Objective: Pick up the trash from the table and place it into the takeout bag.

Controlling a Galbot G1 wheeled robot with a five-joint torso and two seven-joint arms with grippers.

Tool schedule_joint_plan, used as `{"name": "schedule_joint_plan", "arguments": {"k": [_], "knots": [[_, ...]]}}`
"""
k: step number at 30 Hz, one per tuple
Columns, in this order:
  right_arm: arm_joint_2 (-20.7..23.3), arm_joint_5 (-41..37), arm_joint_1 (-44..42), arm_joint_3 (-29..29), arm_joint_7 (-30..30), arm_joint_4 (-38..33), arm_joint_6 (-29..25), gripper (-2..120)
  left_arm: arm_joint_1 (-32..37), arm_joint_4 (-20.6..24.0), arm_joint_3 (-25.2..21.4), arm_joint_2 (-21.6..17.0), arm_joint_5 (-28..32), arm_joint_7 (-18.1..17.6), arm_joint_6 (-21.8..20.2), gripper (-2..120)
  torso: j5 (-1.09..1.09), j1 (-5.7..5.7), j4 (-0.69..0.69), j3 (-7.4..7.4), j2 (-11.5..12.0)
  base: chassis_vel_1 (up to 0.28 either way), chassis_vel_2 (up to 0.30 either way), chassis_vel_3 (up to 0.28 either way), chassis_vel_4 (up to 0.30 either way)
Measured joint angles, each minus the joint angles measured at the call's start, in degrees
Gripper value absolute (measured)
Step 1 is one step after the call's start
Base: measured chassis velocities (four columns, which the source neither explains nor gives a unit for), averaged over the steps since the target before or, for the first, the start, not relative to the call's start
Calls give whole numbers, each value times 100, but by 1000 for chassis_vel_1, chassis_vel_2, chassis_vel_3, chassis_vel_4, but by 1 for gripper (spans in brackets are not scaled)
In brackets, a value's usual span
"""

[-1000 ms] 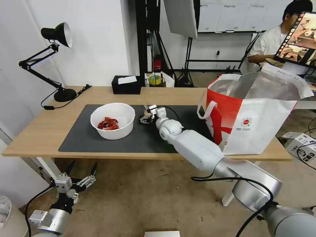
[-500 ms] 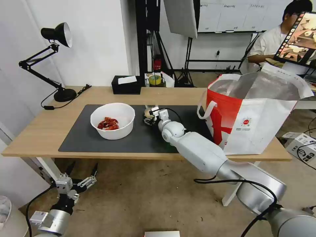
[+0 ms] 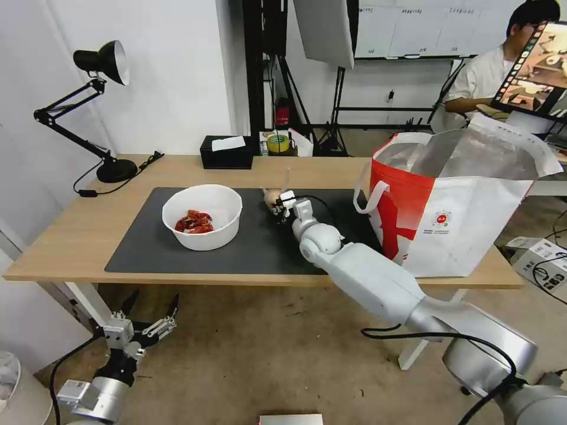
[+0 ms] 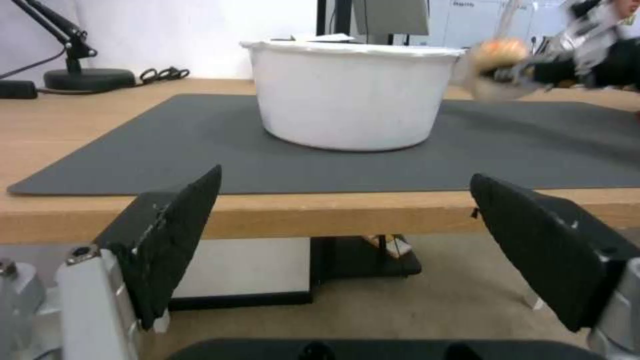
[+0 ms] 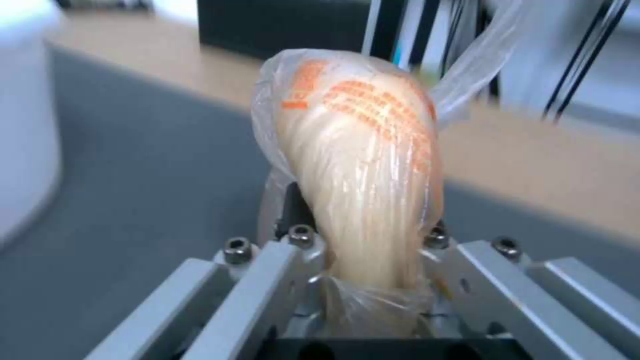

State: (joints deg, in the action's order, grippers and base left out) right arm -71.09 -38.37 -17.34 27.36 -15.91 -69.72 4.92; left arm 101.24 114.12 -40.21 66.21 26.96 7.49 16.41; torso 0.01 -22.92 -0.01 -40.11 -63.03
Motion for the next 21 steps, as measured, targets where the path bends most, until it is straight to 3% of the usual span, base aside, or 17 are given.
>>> {"name": "schedule_joint_plan", "arguments": {"k": [5, 11, 17, 21], "knots": [[582, 854, -527, -379, -248, -1289, -631, 8, 42, 61, 2, 14, -10, -3, 0, 100, 0, 0, 1, 0, 0, 0, 0, 0, 0], [1130, 1906, -1172, -997, -501, -2302, -1088, 8, 101, 136, -9, 24, -19, -6, 1, 100, 0, 0, 0, 1, 0, 0, 0, 0, 0], [1625, 2666, -2175, -1887, -1274, -3501, -964, 8, 169, 221, -17, 69, -69, -16, -2, 100, 1, 1, 0, 1, 0, 0, 0, 0, 0], [1958, 2636, -2663, -2488, -1623, -4155, -607, 8, 171, 236, 73, 113, -145, -16, -4, 100, 1, 1, 0, 1, 0, 0, 0, 0, 0]]}}
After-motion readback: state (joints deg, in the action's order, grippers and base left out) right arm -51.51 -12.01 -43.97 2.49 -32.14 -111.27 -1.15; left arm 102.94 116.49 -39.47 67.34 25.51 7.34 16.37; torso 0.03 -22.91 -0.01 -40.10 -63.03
